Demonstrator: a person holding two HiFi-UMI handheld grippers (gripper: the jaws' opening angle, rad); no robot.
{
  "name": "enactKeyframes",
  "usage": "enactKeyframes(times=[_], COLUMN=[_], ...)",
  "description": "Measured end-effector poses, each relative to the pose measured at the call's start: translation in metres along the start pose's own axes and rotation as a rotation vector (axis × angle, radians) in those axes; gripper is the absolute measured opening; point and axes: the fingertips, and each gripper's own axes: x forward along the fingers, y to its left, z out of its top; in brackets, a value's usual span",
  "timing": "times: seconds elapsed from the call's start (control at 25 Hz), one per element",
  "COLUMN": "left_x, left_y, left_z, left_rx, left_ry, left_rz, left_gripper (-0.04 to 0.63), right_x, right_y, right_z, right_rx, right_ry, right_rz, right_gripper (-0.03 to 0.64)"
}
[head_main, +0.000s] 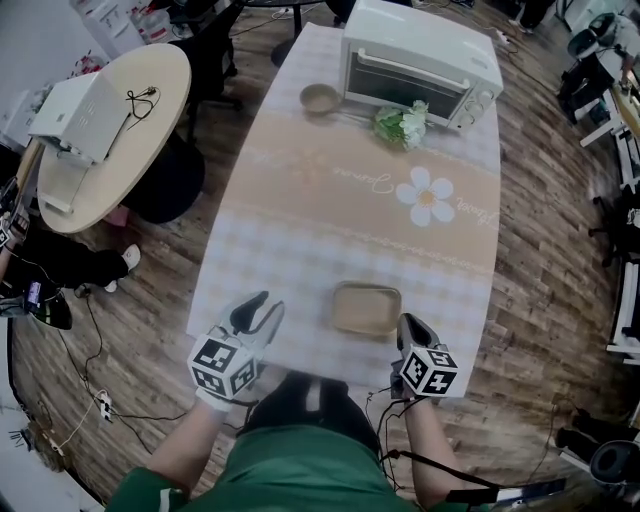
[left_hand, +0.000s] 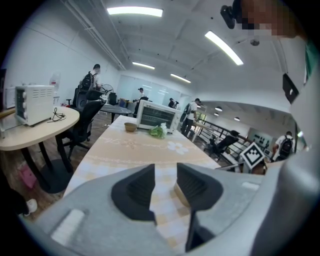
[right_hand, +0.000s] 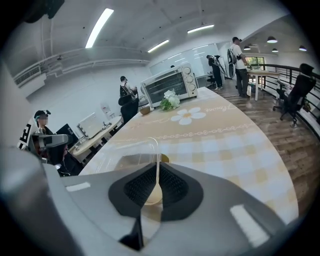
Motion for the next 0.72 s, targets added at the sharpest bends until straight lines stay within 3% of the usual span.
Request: enactKeyframes(times=[0.72], left_x=[-0.021], left_y=[-0.037], left_z=[0.043], left_rx=[0.055], left_ry=[-0.085], left_rz=[-0.053], left_gripper=[0.132], right_x=[-0.076], right_y=[0.034], right_z=[0.060], right_rx=[0.016], right_ry=[-0.214], right_rz=[0.053], right_gripper=[0.015])
